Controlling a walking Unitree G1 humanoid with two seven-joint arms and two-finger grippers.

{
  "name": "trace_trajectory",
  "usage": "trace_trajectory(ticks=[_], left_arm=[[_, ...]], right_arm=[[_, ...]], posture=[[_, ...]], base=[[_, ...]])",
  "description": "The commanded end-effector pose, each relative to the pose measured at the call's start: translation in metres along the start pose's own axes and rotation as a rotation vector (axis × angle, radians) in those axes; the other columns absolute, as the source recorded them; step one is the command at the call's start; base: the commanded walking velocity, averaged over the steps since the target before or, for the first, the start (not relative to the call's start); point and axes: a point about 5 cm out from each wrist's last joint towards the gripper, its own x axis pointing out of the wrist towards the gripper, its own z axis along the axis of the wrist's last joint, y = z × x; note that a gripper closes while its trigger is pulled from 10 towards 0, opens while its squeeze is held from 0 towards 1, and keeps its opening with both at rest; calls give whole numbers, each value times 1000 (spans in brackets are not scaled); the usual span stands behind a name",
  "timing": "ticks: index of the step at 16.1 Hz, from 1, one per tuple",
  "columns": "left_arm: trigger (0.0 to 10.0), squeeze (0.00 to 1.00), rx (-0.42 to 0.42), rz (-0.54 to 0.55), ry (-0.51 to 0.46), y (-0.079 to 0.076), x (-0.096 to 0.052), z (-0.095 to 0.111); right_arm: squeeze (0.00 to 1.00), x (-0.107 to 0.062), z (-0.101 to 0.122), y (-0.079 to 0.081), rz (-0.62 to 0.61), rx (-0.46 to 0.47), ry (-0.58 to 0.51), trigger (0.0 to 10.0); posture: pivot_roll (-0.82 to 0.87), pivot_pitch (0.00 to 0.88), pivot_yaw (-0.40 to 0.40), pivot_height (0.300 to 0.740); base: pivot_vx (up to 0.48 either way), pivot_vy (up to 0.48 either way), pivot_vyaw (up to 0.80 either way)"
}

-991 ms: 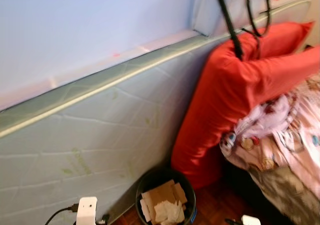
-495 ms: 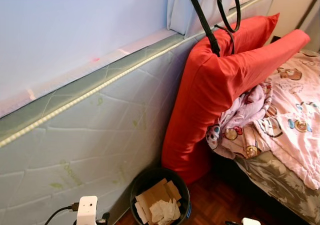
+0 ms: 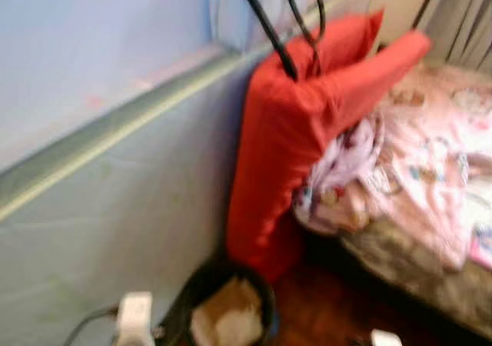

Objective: Clean up the room

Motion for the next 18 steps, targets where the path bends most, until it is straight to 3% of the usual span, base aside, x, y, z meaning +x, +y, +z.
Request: trace_trajectory(ticks=[1, 8, 18], left_arm=[[10000, 0, 1, 24, 35, 9, -4, -11], [10000, 0, 2, 30, 27, 11, -4, -10], [10000, 0, 9, 22, 25, 6, -3, -10]], right_arm=[[0, 0, -3, 4, 8, 6, 8, 10000], [0, 0, -1, 5, 16, 4, -9, 10000], [0, 0, 0, 3, 9, -1, -11, 10000]], posture=[[33, 0, -19, 710], [33, 0, -20, 710], [6, 0, -15, 710]], base=[[0, 0, -594], [0, 0, -170], [0, -430, 0]])
